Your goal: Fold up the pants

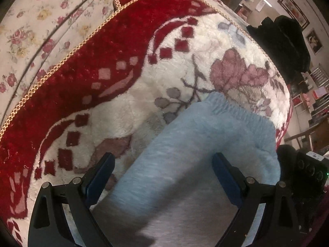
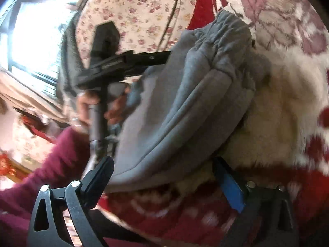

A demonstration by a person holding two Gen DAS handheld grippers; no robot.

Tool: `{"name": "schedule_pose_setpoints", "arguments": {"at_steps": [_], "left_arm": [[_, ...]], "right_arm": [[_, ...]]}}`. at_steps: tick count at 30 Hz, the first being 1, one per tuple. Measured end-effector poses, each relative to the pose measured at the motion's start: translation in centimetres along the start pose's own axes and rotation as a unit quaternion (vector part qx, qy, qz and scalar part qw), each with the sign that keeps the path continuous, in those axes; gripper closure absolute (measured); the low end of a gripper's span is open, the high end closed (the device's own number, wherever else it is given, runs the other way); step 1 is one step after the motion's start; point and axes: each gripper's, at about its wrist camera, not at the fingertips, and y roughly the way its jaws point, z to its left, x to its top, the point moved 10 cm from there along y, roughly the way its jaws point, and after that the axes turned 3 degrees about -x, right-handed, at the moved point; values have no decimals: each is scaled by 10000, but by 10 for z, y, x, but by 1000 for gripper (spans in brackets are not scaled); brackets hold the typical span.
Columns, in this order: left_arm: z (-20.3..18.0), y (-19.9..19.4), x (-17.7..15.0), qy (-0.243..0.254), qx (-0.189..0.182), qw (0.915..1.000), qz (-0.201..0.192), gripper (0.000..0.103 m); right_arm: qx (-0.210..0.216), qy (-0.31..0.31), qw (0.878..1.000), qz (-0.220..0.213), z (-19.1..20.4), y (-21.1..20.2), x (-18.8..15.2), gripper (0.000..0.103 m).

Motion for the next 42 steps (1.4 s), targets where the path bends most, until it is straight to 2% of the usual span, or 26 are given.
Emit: {"name": "schedule_pose_setpoints", "arguments": {"at_steps": [2, 6, 8, 12, 13, 14, 15, 17, 18, 19, 23, 25, 30, 33, 42], "left_arm": [[2, 2, 1, -67, -20, 10000, 53, 6], [0, 8, 0, -59, -172, 9997, 176, 4], [1, 16, -2, -137, -340, 9988, 323, 2], [2, 28, -2, -242, -529, 9968, 555, 0], [1, 29, -1, -199, -517, 9968, 576, 0], [0, 29, 0, -145, -485, 9970, 587, 0], [-1, 31, 0, -68, -402, 9973, 603, 0], [-6, 31, 1, 127, -281, 9980, 549, 9], [-11, 28, 2, 234, -297, 9981, 481, 27], [-20, 24, 2, 342, -543, 9971, 420, 50], [-25, 19, 3, 381, -486, 9974, 366, 61], [-25, 11, 5, 329, -524, 9978, 256, 72], [-32, -18, 7, 524, -495, 9974, -62, 77], [-35, -40, 14, 493, -523, 9970, -288, 77], [-41, -112, 17, 550, -304, 9930, -996, 77]], "right_arm": [[-136, 69, 9999, 61, -7, 5, -1, 4], [167, 146, 9995, -220, 0, 8, 11, 3], [108, 154, 9997, -180, -1, 16, 14, 3], [240, 49, 9989, -405, 9, 22, 25, 6], [204, -21, 9987, -457, 10, 22, 27, 17], [85, -51, 9986, -516, 7, 22, 27, 45], [60, 54, 9987, -504, 0, 24, 26, 55], [347, 365, 9977, -447, -4, 24, 26, 60], [357, 333, 9978, -452, -3, 22, 26, 60], [314, 199, 9981, -489, 1, 20, 27, 62], [381, -82, 9973, -628, 16, 12, 31, 66], [380, -207, 9967, -683, 22, 8, 32, 68], [386, -538, 9945, -809, 41, 0, 36, 70], [367, -796, 9919, -915, 57, -6, 41, 70], [501, -1401, 9830, -1075, 115, -17, 46, 72]]}}
